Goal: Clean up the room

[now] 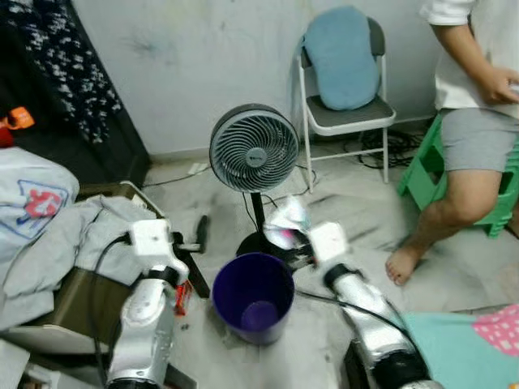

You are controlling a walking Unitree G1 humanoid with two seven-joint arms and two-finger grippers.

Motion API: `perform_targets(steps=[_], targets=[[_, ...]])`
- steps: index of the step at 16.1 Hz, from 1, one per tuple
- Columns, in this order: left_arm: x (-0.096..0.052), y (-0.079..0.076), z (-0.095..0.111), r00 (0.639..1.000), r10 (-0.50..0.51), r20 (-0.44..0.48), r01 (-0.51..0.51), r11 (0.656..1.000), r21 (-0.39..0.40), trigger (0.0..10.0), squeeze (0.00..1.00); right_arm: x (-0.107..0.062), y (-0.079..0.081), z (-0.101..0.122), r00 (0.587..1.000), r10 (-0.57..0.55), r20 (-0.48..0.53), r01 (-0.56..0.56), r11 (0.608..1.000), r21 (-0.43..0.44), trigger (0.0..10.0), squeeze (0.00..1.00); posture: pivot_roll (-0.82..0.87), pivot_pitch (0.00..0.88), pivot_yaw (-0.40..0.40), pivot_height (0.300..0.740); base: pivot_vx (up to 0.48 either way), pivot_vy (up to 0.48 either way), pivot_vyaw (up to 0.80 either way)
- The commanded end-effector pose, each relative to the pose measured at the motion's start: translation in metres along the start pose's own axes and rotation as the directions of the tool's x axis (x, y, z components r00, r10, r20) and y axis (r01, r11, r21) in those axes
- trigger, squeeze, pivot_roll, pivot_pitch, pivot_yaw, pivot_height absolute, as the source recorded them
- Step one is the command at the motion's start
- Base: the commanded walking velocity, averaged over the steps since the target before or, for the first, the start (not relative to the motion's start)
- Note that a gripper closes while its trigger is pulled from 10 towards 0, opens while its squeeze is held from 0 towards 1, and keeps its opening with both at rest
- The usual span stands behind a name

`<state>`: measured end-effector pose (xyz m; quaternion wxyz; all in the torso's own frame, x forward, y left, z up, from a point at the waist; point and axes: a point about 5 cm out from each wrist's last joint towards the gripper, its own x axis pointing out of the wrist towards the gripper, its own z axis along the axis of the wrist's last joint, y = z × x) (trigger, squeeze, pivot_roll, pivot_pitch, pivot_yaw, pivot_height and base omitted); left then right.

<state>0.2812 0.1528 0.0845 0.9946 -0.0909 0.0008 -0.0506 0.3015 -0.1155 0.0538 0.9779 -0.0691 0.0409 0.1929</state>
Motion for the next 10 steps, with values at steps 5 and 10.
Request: perform_targets(steps=[5, 10], targets=[[-0.011, 0.024, 0.01, 0.999, 0.035, -0.017, -0.034, 0.997, 0.075, 10.0, 0.0, 0.007, 0.012, 0.018, 0.999, 0.0, 0.048, -0.003, 0.998, 0.059, 10.0, 0.0, -0.16, 0.0, 0.127, 0.74, 0.0, 0.0, 0.32], [-0.015, 0.014, 0.013, 0.999, -0.05, -0.015, 0.051, 0.996, 0.072, 10.0, 0.0, 0.009, 0.011, 0.025, 0.999, -0.007, 0.048, 0.003, 0.997, 0.074, 10.0, 0.0, -0.15, 0.0, 0.114, 0.74, 0.0, 0.0, 0.64]])
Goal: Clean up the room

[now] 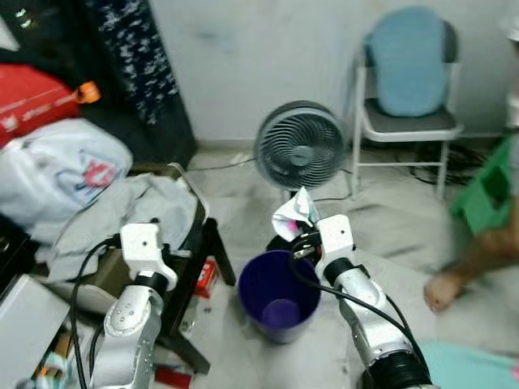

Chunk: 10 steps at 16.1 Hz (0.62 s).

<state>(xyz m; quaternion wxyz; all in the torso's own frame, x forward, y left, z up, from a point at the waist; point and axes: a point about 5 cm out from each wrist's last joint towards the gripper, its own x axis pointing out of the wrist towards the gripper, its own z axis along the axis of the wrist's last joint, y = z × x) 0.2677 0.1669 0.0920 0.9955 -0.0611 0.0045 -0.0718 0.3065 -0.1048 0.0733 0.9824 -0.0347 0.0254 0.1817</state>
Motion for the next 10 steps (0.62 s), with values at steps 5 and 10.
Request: perform_targets(steps=[5, 10], targets=[[-0.0013, 0.0, 0.0078, 0.995, -0.103, 0.005, 0.102, 0.991, 0.092, 10.0, 0.0, 0.0009, -0.0015, 0.0061, 1.0, -0.017, -0.01, 0.018, 1.0, 0.025, 10.0, 0.0, -0.17, 0.0, 0.102, 0.74, 0.0, 0.0, 0.0], [-0.0012, -0.0007, 0.0112, 0.992, -0.125, 0.009, 0.124, 0.989, 0.081, 10.0, 0.0, 0.0018, -0.0037, 0.011, 1.0, -0.027, -0.006, 0.027, 0.999, 0.03, 10.0, 0.0, -0.17, 0.0, 0.093, 0.74, 0.0, 0.0, 0.0]])
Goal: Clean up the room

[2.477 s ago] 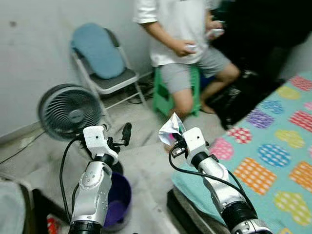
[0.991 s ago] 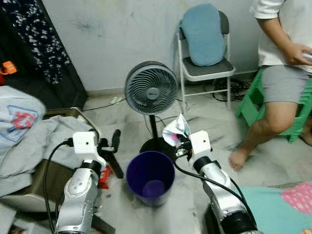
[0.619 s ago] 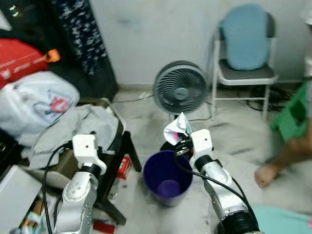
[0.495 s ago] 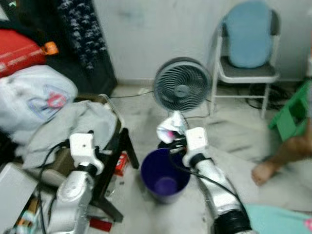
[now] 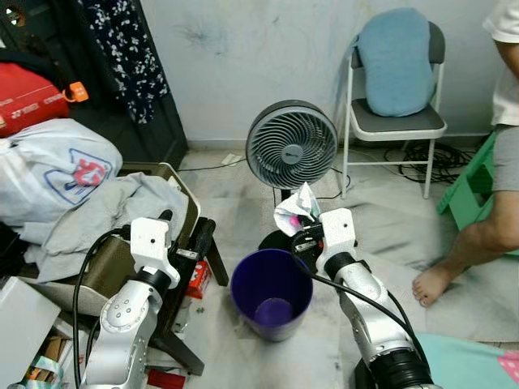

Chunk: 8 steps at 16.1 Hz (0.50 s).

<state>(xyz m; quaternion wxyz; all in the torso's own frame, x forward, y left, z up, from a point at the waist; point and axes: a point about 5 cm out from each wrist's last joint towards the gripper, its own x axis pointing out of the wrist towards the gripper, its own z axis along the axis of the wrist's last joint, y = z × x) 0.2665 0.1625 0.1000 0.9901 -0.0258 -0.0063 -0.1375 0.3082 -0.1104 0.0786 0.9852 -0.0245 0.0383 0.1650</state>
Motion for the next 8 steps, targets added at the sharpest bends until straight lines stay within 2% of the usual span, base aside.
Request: perform_targets(steps=[1, 8], targets=[[-0.0014, 0.0051, 0.0032, 1.0, 0.007, 0.006, -0.007, 1.0, 0.003, 10.0, 0.0, 0.0024, 0.003, 0.0069, 1.0, 0.007, 0.017, -0.007, 1.0, 0.003, 10.0, 0.0, -0.17, 0.0, 0.092, 0.74, 0.0, 0.0, 0.0], [-0.0012, 0.0043, 0.0019, 1.0, 0.027, 0.001, -0.027, 1.0, -0.007, 10.0, 0.0, 0.0017, -0.0003, 0.0055, 1.0, -0.01, 0.001, 0.01, 1.0, 0.026, 10.0, 0.0, -0.16, 0.0, 0.095, 0.74, 0.0, 0.0, 0.0]])
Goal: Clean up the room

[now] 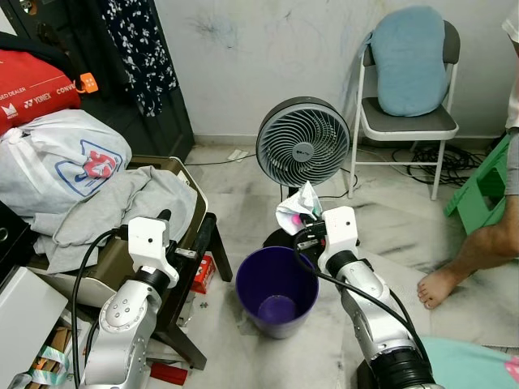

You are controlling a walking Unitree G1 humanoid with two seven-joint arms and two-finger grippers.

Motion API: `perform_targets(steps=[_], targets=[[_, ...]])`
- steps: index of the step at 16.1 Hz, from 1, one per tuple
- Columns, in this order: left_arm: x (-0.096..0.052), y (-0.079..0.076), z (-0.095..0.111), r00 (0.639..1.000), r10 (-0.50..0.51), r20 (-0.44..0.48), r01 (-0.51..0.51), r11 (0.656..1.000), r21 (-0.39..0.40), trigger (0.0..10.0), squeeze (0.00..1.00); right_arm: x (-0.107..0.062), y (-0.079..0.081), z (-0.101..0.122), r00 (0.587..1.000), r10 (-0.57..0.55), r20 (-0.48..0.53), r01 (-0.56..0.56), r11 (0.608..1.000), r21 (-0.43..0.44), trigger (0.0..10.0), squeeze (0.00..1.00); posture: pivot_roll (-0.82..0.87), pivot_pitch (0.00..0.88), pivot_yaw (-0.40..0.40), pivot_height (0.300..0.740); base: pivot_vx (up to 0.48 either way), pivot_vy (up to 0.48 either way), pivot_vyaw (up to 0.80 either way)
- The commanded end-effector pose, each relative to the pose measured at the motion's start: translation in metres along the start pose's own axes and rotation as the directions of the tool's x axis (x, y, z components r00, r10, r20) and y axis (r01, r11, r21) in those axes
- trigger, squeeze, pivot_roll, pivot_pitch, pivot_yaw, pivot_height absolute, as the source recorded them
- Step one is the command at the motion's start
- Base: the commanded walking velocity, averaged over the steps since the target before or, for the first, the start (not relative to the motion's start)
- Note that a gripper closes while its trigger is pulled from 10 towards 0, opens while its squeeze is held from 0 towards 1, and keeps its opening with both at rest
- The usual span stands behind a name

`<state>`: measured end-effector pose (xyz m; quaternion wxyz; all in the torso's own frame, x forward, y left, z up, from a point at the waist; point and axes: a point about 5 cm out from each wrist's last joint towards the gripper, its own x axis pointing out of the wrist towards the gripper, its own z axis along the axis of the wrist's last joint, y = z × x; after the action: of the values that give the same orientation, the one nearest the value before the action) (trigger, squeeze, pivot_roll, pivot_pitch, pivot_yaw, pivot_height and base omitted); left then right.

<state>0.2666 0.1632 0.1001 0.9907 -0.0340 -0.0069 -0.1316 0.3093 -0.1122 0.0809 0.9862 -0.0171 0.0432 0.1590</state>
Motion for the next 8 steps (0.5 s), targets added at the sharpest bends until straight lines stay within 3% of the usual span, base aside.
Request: perform_targets(steps=[1, 3, 8], targets=[[0.0, 0.003, 0.001, 1.0, 0.017, -0.004, -0.017, 1.0, 0.007, 10.0, 0.0, 0.001, 0.001, 0.001, 1.0, -0.014, 0.008, 0.014, 1.0, 0.012, 10.0, 0.0, -0.16, 0.0, 0.121, 0.74, 0.0, 0.0, 0.0], [0.002, 0.0, 0.001, 1.0, 0.009, -0.01, -0.009, 1.0, -0.008, 10.0, 0.0, -0.001, 0.0, -0.001, 0.999, -0.037, 0.01, 0.037, 0.999, 0.015, 10.0, 0.0, -0.17, 0.0, 0.16, 0.74, 0.0, 0.0, 0.0], [0.025, -0.02, 0.004, 0.992, -0.126, -0.017, 0.126, 0.992, -0.012, 10.0, 0.0, -0.004, -0.007, -0.004, 0.99, -0.136, 0.026, 0.135, 0.99, 0.038, 10.0, 0.0, -0.24, 0.0, 0.251, 0.74, 0.0, 0.0, 0.0]])
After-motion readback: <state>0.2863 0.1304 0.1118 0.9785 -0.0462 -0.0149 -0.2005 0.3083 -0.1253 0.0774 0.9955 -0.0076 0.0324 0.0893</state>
